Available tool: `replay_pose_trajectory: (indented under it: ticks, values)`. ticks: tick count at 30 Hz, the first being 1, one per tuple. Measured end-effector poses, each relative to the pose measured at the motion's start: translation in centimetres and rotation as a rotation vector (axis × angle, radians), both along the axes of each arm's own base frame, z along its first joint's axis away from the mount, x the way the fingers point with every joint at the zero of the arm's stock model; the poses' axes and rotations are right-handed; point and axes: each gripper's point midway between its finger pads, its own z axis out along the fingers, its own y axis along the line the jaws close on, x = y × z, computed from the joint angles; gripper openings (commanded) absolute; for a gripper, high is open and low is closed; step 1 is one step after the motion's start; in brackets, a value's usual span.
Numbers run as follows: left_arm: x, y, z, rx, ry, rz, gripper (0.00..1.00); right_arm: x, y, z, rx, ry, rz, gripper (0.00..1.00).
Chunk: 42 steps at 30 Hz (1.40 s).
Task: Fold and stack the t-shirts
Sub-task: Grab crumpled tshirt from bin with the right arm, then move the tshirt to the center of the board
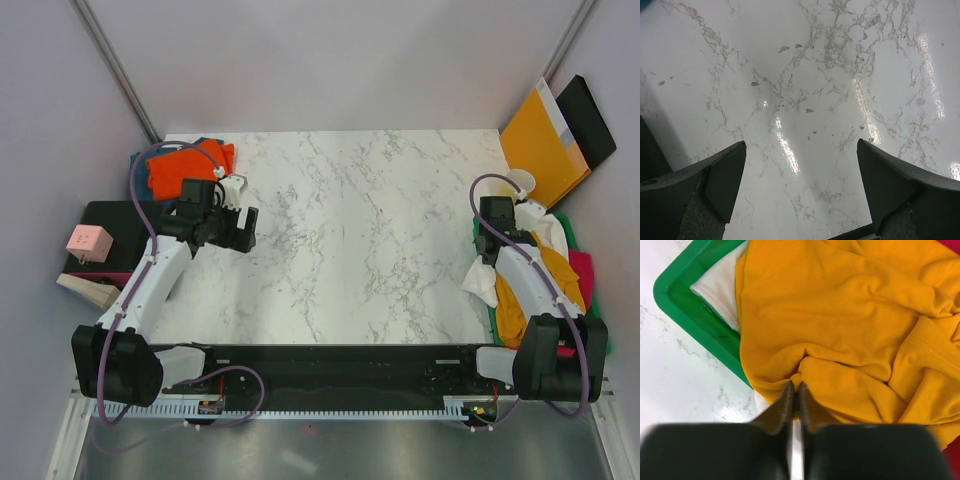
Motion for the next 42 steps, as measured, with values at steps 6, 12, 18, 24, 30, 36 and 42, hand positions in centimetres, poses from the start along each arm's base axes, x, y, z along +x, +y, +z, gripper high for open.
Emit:
replay_pose_trajectory:
  ticks: [6,12,18,24,30,36,42]
  values:
    - [0.0,0.0,0.0,0.0,0.001,0.0,0.98,0.3,0.5,1.3,0.013,-0.052,0.023,0.0]
    - [0.0,0.0,0.0,-0.001,0.002,0.0,0.98,4.1,4.7,13.2,0.056,-0.404,0.198,0.0]
    - [0.0,0.0,0.0,0.0,0.0,0.0,0.98,9.3,12.7,23.4,0.15,-0.631,0.457,0.0]
    - [-0.1,0.0,0.8,-0.004,-0.026,0.0,0.98,10.8,26.2,27.6,0.253,-0.647,0.812,0.0]
    - [-0.3,0.1,1.8,-0.008,-0.062,0.002,0.98,8.5,41.3,31.7,0.367,-0.683,1.175,0.27]
    - [-0.3,0.6,2.4,0.001,-0.084,0.02,1.0,7.5,48.2,25.4,0.379,-0.526,1.302,0.67]
    - [-0.3,0.9,2.6,0.006,-0.092,0.031,0.99,9.3,44.0,18.3,0.242,-0.369,1.158,0.65]
